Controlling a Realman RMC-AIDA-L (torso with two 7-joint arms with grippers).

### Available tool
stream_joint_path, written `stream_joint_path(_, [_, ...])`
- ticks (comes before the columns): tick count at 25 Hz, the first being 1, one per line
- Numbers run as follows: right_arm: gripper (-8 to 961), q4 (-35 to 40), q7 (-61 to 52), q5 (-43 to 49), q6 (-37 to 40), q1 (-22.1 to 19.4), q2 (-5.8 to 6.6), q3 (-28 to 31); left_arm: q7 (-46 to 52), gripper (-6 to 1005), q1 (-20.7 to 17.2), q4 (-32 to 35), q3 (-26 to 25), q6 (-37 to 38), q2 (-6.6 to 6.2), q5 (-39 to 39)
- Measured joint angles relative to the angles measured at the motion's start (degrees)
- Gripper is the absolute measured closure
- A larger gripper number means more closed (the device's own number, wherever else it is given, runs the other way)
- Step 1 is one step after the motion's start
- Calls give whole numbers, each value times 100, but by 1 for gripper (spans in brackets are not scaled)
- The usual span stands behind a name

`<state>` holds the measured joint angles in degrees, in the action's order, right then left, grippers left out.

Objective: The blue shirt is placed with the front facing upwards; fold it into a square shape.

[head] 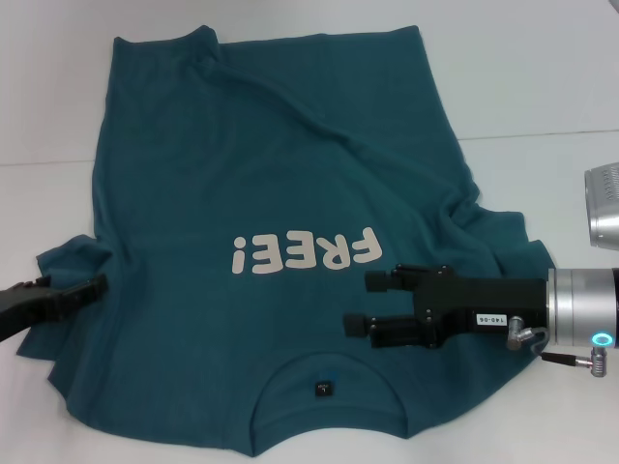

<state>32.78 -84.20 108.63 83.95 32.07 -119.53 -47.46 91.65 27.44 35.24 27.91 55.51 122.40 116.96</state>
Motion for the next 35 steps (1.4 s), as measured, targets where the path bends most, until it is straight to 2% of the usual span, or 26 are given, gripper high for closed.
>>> stream_joint_path(20, [37, 0, 0, 0, -11, -8, 0, 0, 130, 192, 4, 73, 99, -7, 12, 19])
stream_joint_path(35, [36, 0, 0, 0, -11, -25, 0, -1, 168, 777, 34, 89, 126, -118, 12, 20])
